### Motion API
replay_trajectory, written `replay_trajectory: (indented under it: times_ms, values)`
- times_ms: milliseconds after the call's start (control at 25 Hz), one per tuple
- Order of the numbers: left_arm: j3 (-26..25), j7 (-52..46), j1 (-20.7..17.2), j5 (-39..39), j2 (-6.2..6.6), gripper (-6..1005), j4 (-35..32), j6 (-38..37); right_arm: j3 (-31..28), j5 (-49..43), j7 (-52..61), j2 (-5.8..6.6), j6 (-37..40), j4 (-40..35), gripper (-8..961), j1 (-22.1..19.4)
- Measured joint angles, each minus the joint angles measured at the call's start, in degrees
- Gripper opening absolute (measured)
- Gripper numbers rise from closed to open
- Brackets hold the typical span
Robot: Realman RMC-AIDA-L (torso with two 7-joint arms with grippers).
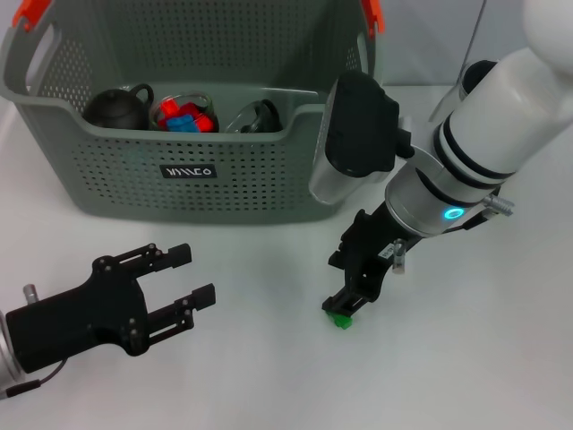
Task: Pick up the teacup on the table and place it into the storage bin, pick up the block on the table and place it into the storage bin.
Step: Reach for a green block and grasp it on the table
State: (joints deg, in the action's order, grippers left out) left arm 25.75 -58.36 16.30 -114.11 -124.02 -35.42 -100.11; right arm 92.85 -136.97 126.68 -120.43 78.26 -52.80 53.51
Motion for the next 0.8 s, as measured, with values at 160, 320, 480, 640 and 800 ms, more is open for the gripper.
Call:
replay_trajectory:
  times_ms: [160,320,480,640,800]
  values:
    - [0.0,0.0,0.1,0.02,0.0,630,0.0,0.0,0.11,-0.04,0.98,-0.07,0.17,0.36,607,-0.01]
    - [0.0,0.0,0.16,-0.07,0.0,630,0.0,0.07,0.4,0.01,3.31,-0.24,-0.16,1.86,597,0.07]
    - [0.0,0.0,0.16,-0.02,0.0,630,0.0,0.16,2.41,-0.11,6.41,-0.29,-0.89,2.85,586,0.11]
    - [0.0,0.0,0.14,-0.1,-0.03,630,0.0,0.68,4.77,-0.22,8.05,-0.34,-2.25,2.88,575,-0.22]
    - [0.0,0.0,0.09,-0.11,-0.08,630,0.04,0.86,7.24,-0.21,8.93,-0.41,-3.56,3.08,565,-0.25]
